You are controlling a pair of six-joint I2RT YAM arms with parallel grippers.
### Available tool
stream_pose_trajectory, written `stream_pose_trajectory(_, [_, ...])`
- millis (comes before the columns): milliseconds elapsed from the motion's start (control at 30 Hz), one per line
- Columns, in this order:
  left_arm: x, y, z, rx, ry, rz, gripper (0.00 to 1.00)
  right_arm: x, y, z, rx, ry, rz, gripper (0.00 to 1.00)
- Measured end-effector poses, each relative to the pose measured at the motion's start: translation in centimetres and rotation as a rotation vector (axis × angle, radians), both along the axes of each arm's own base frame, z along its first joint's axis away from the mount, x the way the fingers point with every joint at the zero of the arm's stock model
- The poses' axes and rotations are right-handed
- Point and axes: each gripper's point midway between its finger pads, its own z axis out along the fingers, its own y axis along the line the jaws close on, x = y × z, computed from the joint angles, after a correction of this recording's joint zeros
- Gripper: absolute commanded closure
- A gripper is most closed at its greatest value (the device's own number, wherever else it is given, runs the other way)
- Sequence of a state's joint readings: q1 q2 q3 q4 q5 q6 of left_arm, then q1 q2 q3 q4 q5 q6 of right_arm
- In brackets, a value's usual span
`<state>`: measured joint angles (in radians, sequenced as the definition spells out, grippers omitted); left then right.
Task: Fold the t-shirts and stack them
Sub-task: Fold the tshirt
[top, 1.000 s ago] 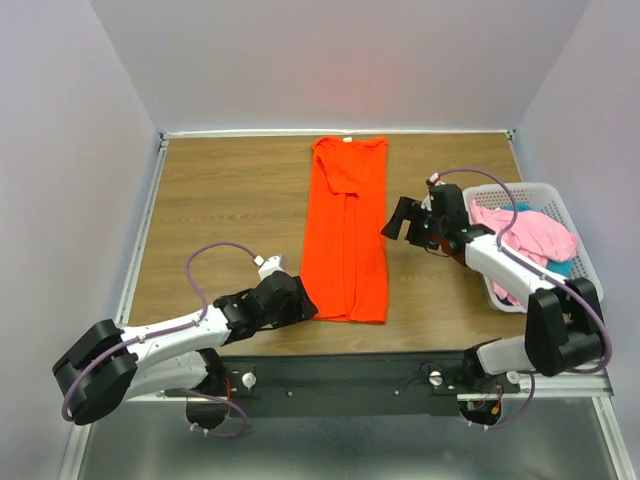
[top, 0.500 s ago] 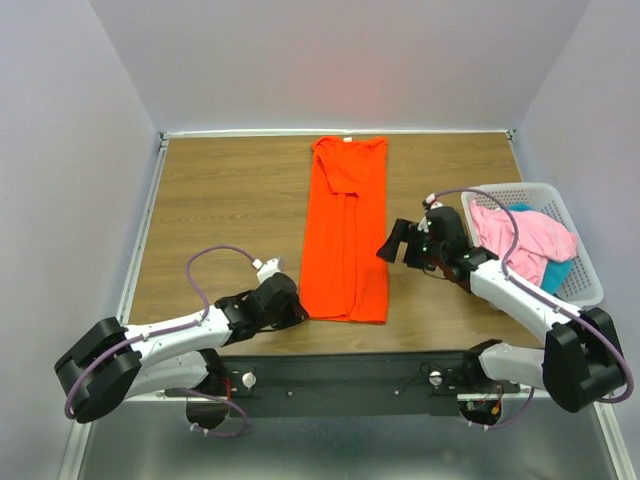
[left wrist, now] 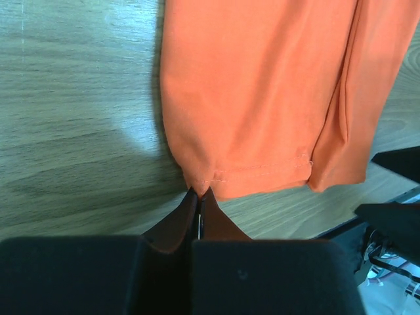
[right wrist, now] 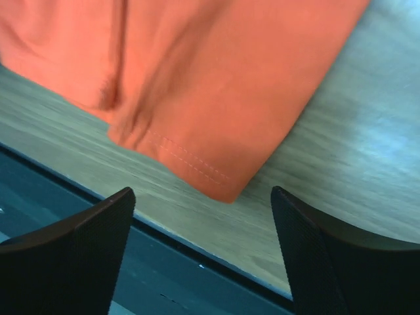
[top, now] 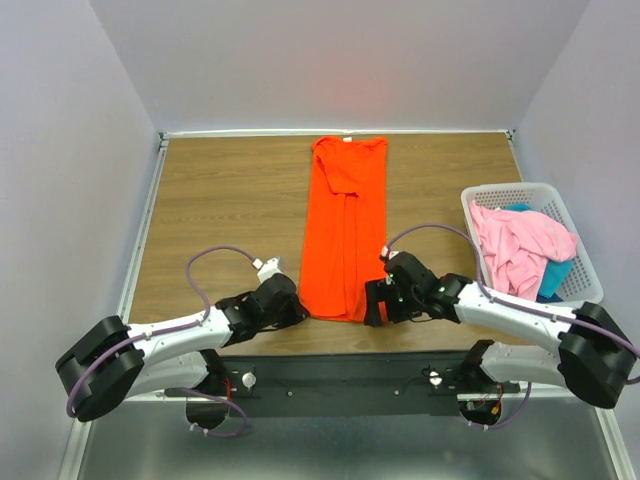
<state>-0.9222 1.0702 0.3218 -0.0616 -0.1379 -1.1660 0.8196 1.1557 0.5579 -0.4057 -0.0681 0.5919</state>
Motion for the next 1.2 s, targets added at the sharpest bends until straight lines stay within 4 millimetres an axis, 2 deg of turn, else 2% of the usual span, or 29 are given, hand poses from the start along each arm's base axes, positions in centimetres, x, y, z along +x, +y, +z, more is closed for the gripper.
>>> stream_pose_trajectory(33, [0.0,0.0,-0.1,-0.001,-0.001,0.0,1.0,-0.6,0.1,-0.5,-0.019,0.016,0.014,0.12])
stream_pose_trajectory(133, [-0.1,0.1,-0.3,-0.003,0.0,0.002,1.0,-1.0,0.3,-1.4,-0.059,0.026,0.025,0.25])
stream_pose_trajectory(167, [-0.1,0.1,-0.4,-0.003,0.001,0.002,1.0,-0.9,0.3,-1.6,-0.07,0.02,0.021,0.38])
stream_pose_trajectory(233, [-0.2,0.2,-0.5,-0.002,0.002,0.002,1.0,-0.6,0.4,-1.8,-0.092,0.014,0.003,0.48])
stream_pose_trajectory(267, [-0.2,0.2,-0.5,-0.003,0.003,0.003,1.0,-0.5,0.3,-2.0,-0.105,0.013,-0.001,0.58])
stream_pose_trajectory(300, [-0.2,0.2,-0.5,-0.004,0.002,0.004,1.0,-0.2,0.2,-2.1,-0.114,0.005,-0.012,0.63])
stream_pose_trajectory(333, [-0.2,0.2,-0.5,-0.005,0.002,0.004,1.0,0.0,0.2,-2.2,-0.121,0.002,-0.022,0.72])
stream_pose_trajectory(367, [-0.2,0.2,-0.5,-0.007,0.002,0.004,1.0,0.0,0.1,-2.3,-0.129,0.0,-0.022,0.78])
stream_pose_trajectory(467, [-0.2,0.2,-0.5,-0.011,0.002,0.005,1.0,0.2,0.1,-2.5,-0.139,-0.003,-0.031,0.87])
stream_pose_trajectory(567, [-0.6,0.2,-0.5,-0.024,0.005,0.006,1.0,-0.2,0.4,-2.5,-0.137,-0.001,-0.02,0.89])
stream_pose_trajectory(700, [-2.1,-0.2,-0.3,-0.054,0.019,-0.021,1.0,-1.9,1.1,-2.4,-0.124,0.013,0.032,0.91])
stream_pose_trajectory(767, [-3.0,-0.5,0.0,-0.077,0.024,-0.04,1.0,-3.0,1.3,-2.3,-0.115,0.025,0.056,0.92])
stream_pose_trajectory(867, [-3.6,-0.9,0.9,-0.114,0.017,-0.055,1.0,-3.3,1.2,-2.0,-0.11,0.018,0.06,0.93])
stream_pose_trajectory(933, [-3.6,-1.0,1.4,-0.128,0.007,-0.055,1.0,-3.1,0.8,-1.6,-0.119,-0.003,0.046,0.95])
stream_pose_trajectory(967, [-3.5,-0.9,1.7,-0.128,0.0,-0.05,1.0,-2.7,0.7,-1.1,-0.126,-0.02,0.033,0.99])
stream_pose_trajectory(1067, [-2.9,-0.8,2.5,-0.121,-0.023,-0.029,1.0,-1.4,0.8,0.1,-0.126,-0.077,-0.003,0.99])
stream_pose_trajectory(1200, [-1.1,-1.4,4.9,-0.114,-0.09,0.009,1.0,0.7,1.1,1.9,-0.134,-0.164,-0.056,0.99])
